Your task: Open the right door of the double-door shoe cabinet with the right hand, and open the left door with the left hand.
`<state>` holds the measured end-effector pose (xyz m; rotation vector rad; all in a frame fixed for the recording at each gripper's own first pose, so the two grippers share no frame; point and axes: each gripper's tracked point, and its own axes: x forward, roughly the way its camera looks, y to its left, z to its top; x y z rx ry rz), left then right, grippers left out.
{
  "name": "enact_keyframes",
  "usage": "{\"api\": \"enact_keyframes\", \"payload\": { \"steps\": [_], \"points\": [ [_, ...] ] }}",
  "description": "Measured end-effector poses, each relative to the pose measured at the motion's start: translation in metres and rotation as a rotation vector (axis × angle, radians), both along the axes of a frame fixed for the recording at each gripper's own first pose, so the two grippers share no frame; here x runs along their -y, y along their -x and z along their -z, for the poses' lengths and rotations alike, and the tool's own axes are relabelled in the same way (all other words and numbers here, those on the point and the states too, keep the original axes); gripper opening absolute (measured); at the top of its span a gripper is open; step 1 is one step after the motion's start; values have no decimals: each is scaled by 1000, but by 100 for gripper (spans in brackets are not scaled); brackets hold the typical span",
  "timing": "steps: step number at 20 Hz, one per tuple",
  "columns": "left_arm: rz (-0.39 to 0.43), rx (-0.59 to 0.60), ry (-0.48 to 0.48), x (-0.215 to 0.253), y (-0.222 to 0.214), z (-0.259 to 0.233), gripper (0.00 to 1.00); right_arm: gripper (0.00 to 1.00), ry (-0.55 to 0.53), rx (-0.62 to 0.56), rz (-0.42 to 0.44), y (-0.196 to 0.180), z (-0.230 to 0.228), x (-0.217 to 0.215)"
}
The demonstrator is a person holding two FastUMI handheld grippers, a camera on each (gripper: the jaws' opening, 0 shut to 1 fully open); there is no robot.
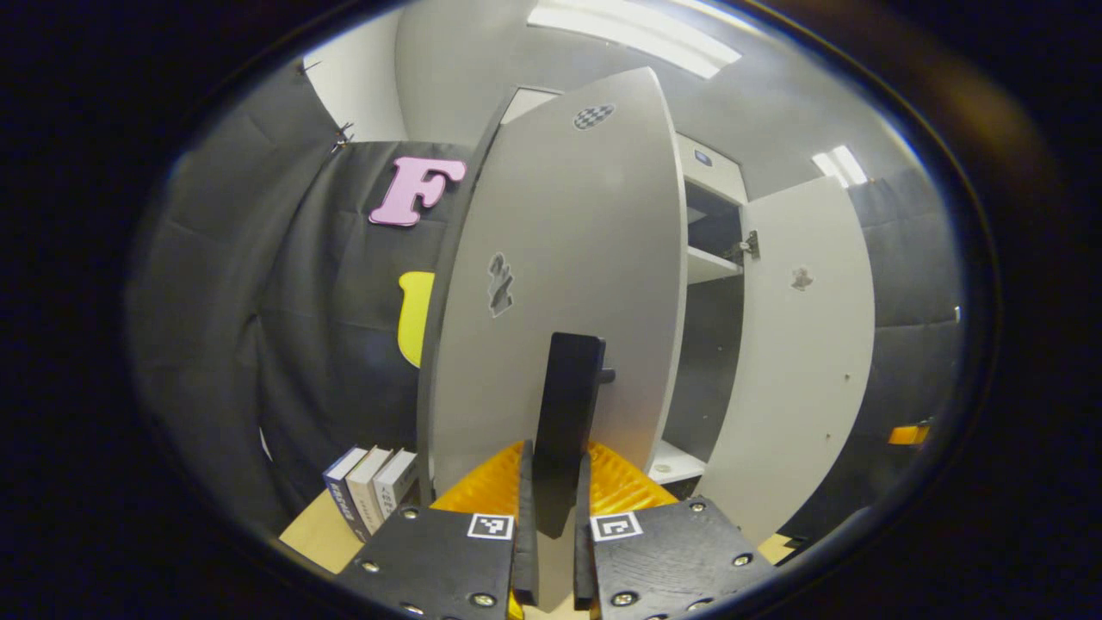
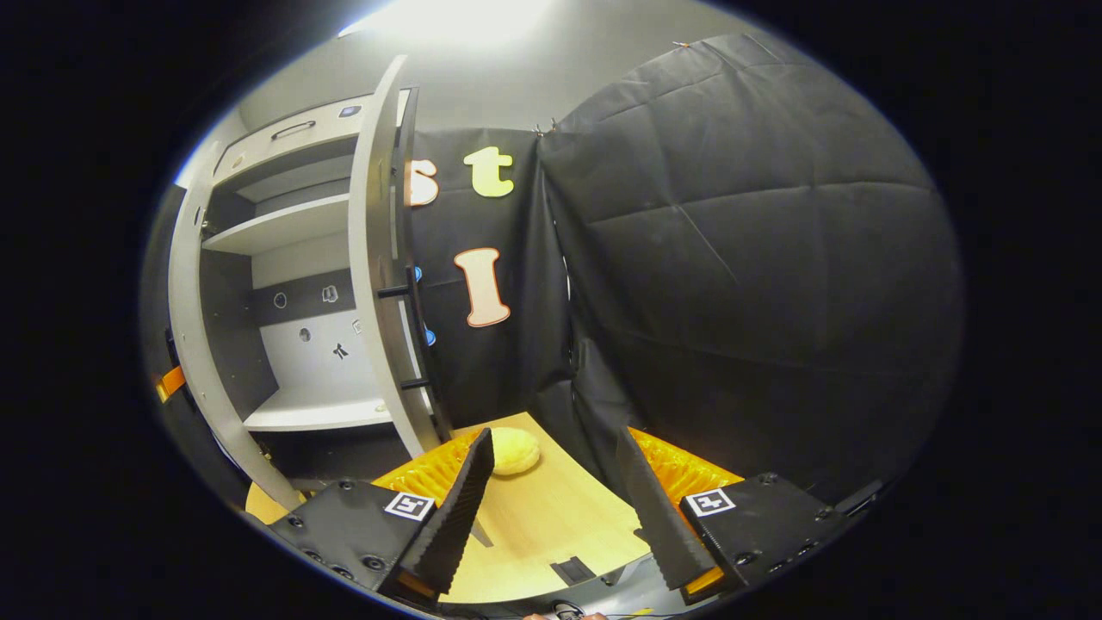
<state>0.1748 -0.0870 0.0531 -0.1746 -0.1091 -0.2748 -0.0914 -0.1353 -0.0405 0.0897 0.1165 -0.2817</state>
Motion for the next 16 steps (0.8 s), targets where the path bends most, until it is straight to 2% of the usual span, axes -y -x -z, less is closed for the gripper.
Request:
{"api": "enact_keyframes", "payload": {
  "steps": [6,9,10,14,15,16],
  "points": [
    [-18,-22,28,-23,6,2,18,90,-12,-13,-10,3,5,-8],
    [-52,-32,22,-39,10,4,17,90,-21,-5,-17,2,0,-13],
    [-77,-31,29,-49,12,3,12,90,-22,-6,-20,1,0,-15],
    [-193,-79,77,-91,7,15,7,90,-9,-11,-39,0,-1,-24],
    [-208,-81,84,-101,4,17,4,90,-6,-11,-43,0,-2,-25],
    [-160,-87,120,-97,13,14,3,90,-3,-10,-47,0,-4,-26]
  ]
}}
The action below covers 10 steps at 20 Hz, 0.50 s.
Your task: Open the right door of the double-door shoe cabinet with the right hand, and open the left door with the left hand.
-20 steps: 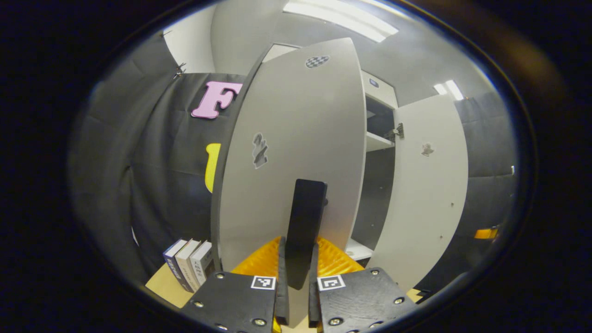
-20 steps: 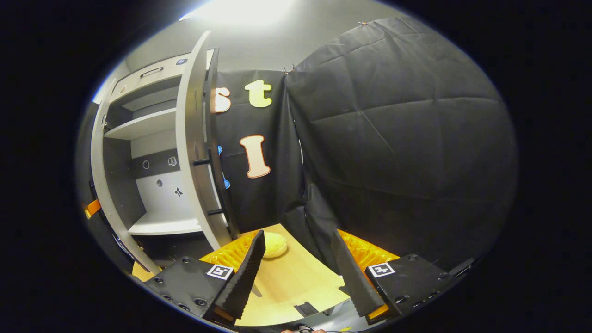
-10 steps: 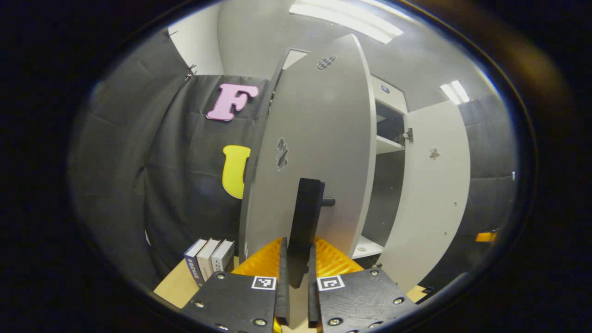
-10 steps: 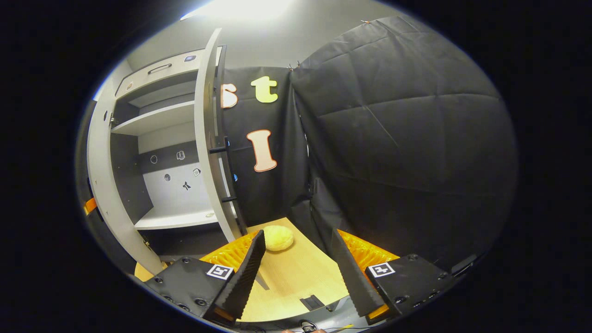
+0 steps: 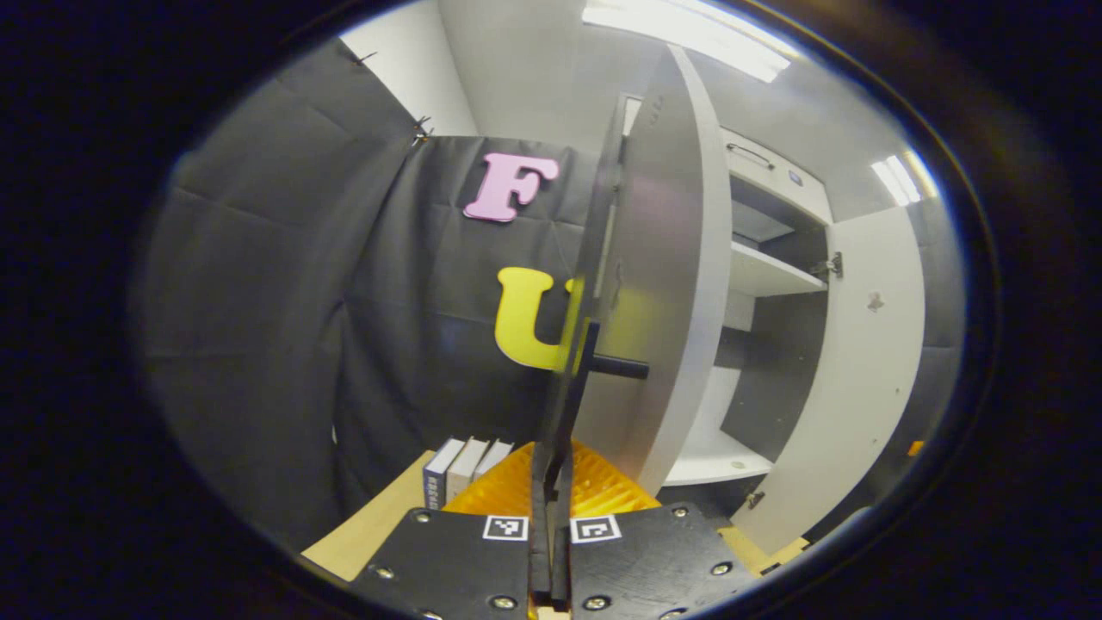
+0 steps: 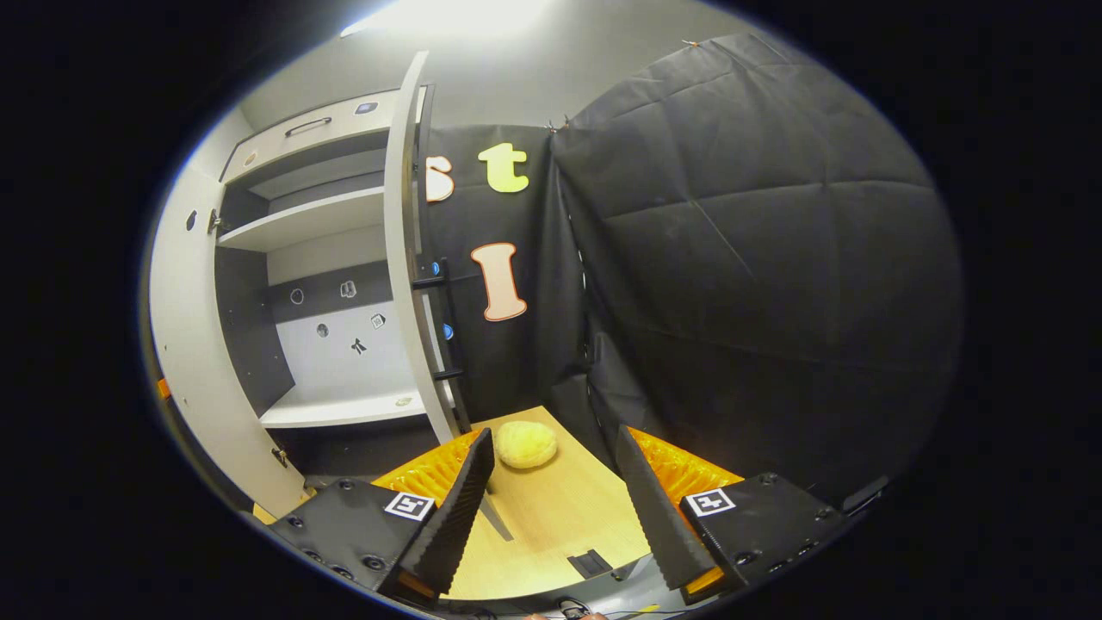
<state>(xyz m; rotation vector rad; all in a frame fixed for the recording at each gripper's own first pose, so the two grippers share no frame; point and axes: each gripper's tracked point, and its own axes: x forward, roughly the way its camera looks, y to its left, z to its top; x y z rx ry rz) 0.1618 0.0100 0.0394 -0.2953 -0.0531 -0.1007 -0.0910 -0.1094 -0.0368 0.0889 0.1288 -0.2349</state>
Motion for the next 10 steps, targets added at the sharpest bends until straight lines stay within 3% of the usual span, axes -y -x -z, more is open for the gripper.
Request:
{"api": "enact_keyframes", "payload": {
  "steps": [2,6,10],
  "points": [
    [21,-8,63,17,-3,-3,4,90,5,2,-5,-1,-2,-1],
    [-33,-2,-80,9,-3,0,4,90,4,6,-6,1,-3,1],
    [-32,-15,-102,10,13,5,3,90,-14,-3,-14,-2,2,-1]
  ]
}}
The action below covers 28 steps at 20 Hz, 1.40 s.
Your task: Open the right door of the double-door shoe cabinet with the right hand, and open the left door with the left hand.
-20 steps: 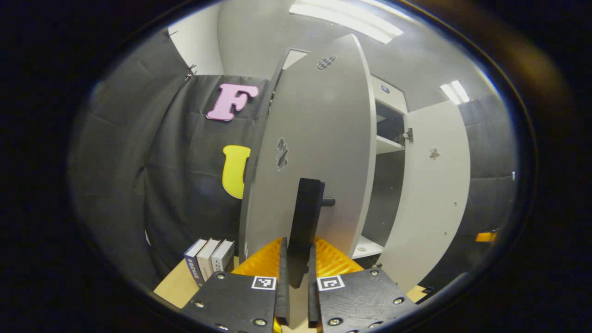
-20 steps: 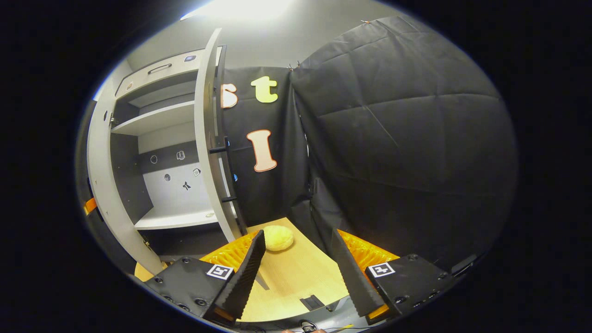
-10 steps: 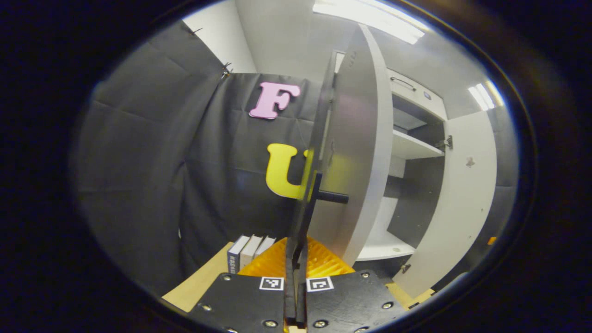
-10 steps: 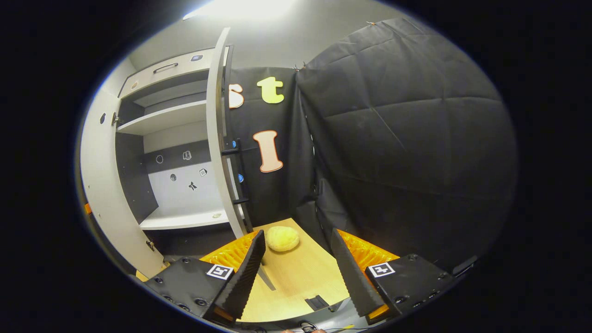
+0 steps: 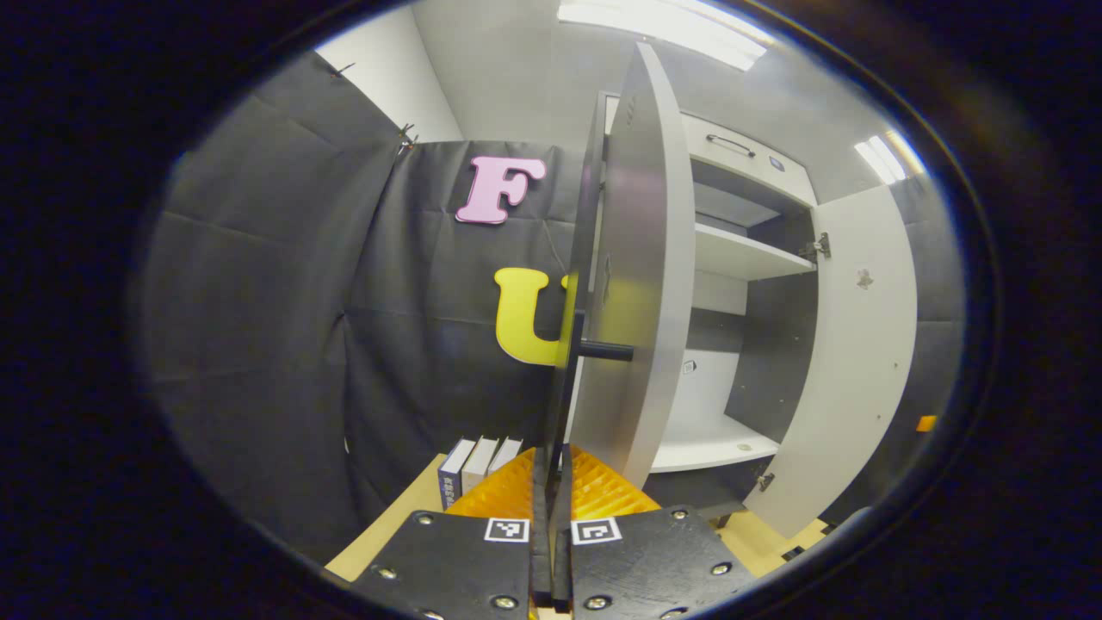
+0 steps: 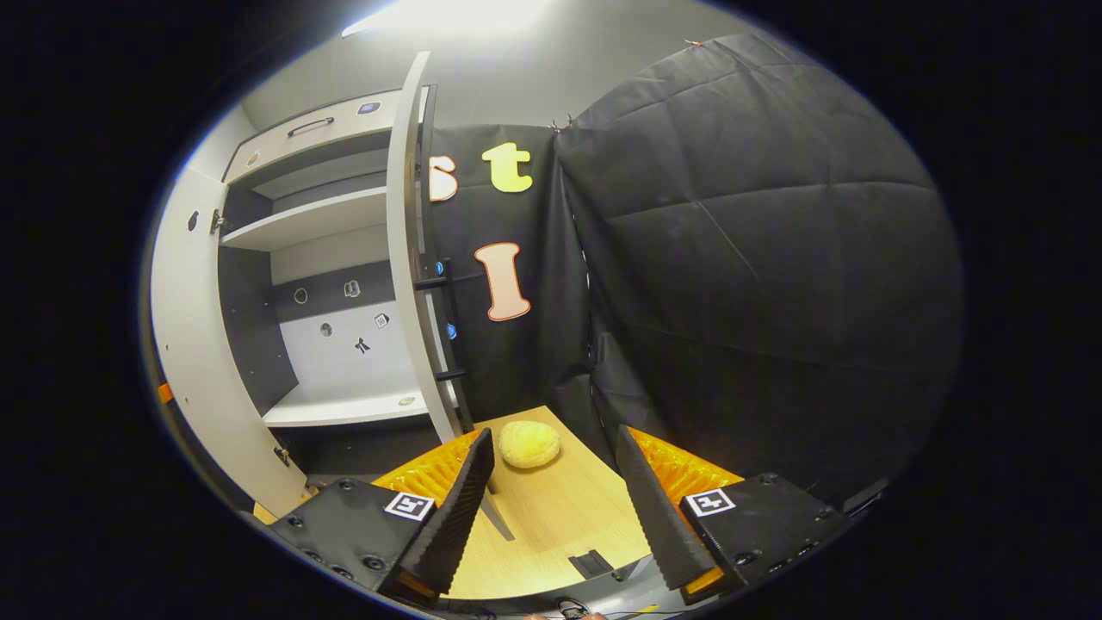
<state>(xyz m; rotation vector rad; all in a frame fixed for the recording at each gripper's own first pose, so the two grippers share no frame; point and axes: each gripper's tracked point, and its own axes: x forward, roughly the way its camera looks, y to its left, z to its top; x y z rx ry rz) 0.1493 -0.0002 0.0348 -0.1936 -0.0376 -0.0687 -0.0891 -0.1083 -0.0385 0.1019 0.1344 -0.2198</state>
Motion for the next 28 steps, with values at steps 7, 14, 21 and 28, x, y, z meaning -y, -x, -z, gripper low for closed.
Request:
{"api": "enact_keyframes", "payload": {
  "steps": [7,14,21,28],
  "points": [
    [-69,-10,-8,-15,24,-12,3,90,28,22,-64,-24,-13,-32],
    [-152,-18,-107,-10,56,-13,18,90,38,141,-133,-46,-53,-71],
    [-112,-10,-65,26,75,3,94,90,13,181,-188,-55,-60,-104],
    [-127,0,-117,39,93,36,94,90,45,121,-204,-43,-29,-119]
  ]
}}
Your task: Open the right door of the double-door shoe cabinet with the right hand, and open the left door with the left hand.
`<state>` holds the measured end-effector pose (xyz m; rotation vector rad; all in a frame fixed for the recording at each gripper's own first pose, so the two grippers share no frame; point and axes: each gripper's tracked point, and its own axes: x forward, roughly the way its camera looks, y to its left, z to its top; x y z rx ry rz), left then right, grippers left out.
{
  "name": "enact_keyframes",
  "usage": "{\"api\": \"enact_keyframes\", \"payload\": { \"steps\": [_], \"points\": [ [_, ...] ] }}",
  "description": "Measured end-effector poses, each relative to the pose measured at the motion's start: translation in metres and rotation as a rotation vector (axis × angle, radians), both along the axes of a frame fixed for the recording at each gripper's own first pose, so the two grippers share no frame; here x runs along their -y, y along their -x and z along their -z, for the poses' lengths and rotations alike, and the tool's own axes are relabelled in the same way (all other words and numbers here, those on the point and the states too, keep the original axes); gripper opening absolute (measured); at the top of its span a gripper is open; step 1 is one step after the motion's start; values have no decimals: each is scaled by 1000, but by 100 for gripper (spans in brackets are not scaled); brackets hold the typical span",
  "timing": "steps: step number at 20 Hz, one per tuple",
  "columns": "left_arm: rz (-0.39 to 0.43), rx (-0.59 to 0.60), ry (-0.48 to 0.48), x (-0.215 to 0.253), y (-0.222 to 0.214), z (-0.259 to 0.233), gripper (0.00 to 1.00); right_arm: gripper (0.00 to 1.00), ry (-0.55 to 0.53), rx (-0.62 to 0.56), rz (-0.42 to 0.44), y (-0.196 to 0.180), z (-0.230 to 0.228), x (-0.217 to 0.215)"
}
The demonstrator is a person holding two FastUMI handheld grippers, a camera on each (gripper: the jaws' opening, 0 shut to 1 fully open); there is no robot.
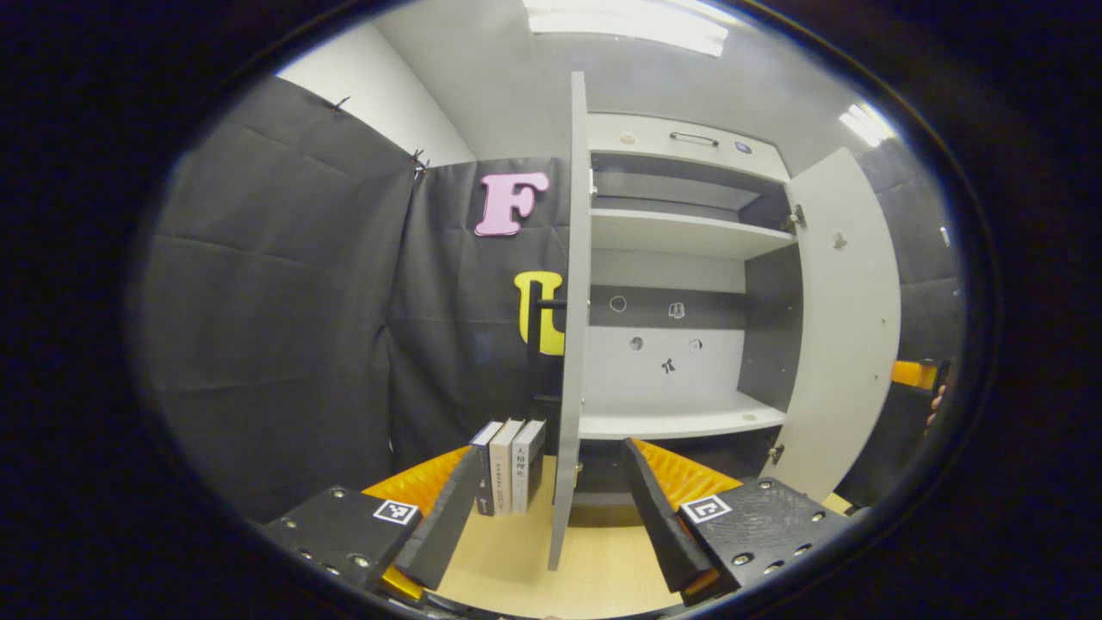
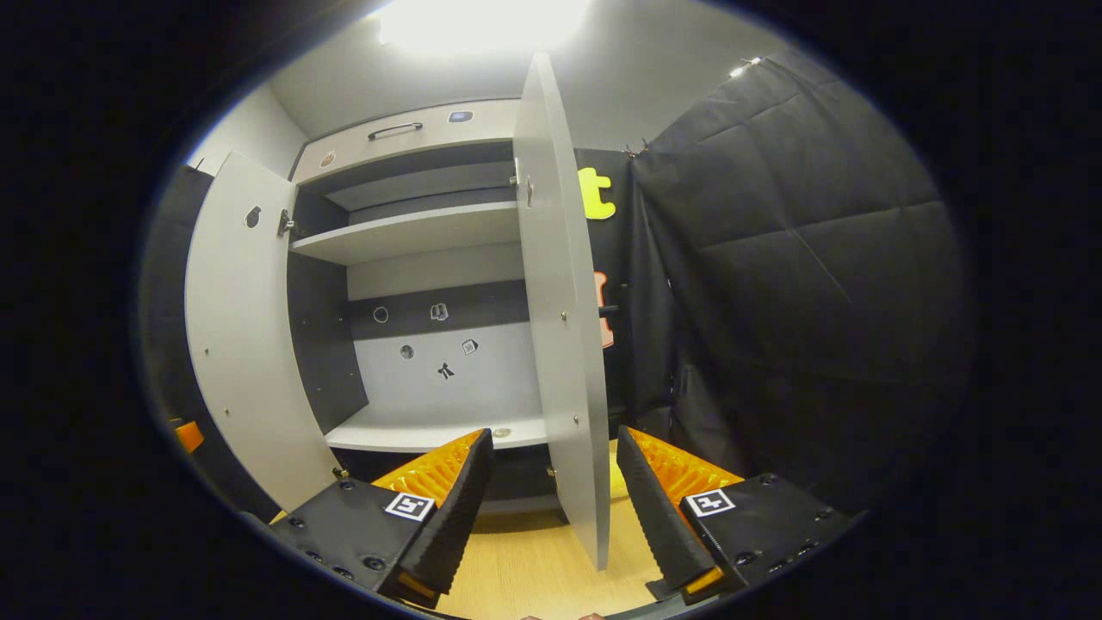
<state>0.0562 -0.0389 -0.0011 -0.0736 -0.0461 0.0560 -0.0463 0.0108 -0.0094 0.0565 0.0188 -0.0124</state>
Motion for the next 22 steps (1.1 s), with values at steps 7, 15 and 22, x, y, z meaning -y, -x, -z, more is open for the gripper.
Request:
{"api": "enact_keyframes", "payload": {
  "steps": [7,15,22],
  "points": [
    [110,0,12,49,-2,12,94,90,9,-52,-74,9,35,-37],
    [117,35,11,65,-13,0,94,90,105,-14,-43,16,29,-16],
    [88,-4,40,76,-24,17,94,90,114,-7,-1,14,22,16]
  ]
}}
